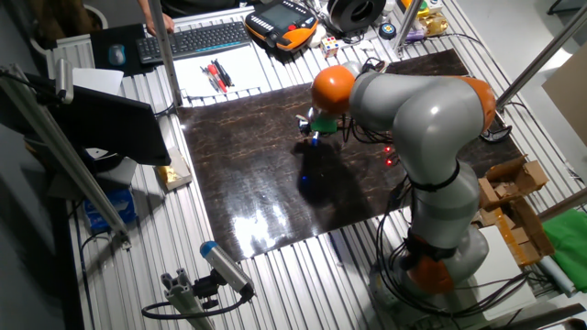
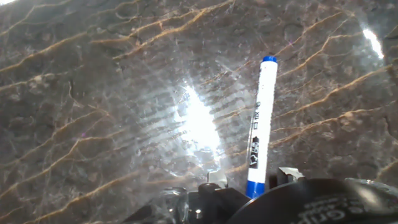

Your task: Put the pen into the pen holder

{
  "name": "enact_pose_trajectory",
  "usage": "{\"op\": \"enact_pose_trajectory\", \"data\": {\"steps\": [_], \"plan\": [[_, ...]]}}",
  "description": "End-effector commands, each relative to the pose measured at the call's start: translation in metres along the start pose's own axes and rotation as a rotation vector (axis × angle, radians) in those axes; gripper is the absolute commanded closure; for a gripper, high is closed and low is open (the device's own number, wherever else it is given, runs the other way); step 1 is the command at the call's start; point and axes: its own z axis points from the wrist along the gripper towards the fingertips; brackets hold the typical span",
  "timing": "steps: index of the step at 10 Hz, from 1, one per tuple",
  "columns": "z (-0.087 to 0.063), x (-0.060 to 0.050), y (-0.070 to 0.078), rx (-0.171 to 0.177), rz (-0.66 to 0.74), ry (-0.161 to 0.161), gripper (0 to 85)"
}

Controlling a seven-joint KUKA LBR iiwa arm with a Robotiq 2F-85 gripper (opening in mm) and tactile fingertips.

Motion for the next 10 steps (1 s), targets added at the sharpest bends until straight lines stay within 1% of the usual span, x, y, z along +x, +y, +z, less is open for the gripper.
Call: {"op": "enact_pose_trajectory", "data": {"steps": [1, 3, 4, 6, 7, 10], "plan": [[0.001, 0.001, 0.0, -0.002, 0.0, -0.004, 37.3], [0.005, 0.004, 0.0, 0.001, -0.002, -0.022, 37.7], [0.009, 0.003, -0.001, -0.001, -0.009, -0.024, 37.7], [0.014, 0.002, -0.002, -0.019, -0.014, -0.016, 37.7], [0.015, 0.003, -0.002, -0.02, -0.015, -0.023, 37.7], [0.015, 0.003, -0.002, -0.022, -0.013, -0.023, 37.7]]}}
